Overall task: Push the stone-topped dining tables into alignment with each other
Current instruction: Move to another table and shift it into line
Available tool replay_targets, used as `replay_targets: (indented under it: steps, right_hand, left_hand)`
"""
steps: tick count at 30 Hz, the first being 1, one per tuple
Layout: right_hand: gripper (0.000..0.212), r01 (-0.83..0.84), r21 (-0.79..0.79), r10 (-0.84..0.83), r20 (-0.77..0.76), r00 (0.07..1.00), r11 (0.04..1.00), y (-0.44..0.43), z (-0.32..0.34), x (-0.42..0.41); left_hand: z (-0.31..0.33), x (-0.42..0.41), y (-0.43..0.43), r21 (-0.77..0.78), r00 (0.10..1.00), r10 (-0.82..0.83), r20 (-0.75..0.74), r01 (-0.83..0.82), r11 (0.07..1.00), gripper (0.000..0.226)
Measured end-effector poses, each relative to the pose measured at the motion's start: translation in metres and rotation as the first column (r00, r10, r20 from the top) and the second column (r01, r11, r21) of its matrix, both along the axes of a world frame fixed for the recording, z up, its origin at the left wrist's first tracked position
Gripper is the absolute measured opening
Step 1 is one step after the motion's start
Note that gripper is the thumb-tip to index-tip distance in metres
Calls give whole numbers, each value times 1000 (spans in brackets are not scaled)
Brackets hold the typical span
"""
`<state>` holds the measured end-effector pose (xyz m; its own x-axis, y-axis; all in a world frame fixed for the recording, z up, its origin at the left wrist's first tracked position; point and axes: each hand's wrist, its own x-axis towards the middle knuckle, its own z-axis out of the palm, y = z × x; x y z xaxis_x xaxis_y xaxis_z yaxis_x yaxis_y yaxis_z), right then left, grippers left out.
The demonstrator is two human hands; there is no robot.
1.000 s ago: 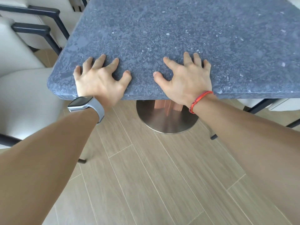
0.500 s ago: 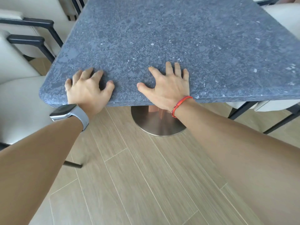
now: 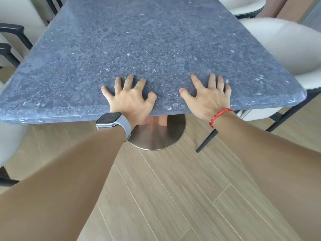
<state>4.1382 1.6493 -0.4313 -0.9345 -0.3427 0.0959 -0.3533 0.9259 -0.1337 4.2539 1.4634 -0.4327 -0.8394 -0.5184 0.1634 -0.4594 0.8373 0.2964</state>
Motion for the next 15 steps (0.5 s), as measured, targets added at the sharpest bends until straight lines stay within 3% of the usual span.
replay_targets:
  steps: [5,10,15]
  right_hand:
    - [77,-20,-109,-7,-241,971,994,-1,-17,-3]
    - [65,-67,-172,6,-335,942,983,0,-23,-7]
    - [66,-71,-173,14,-310,951,982,2,-24,-8]
  left_hand:
    - [-11,-9,4,-141,998,59,2,-58,988,60]
    - [-11,-10,6,-181,996,71,-55,-80,980,60]
    - [-11,-9,8,-188,996,77,-50,-85,978,61]
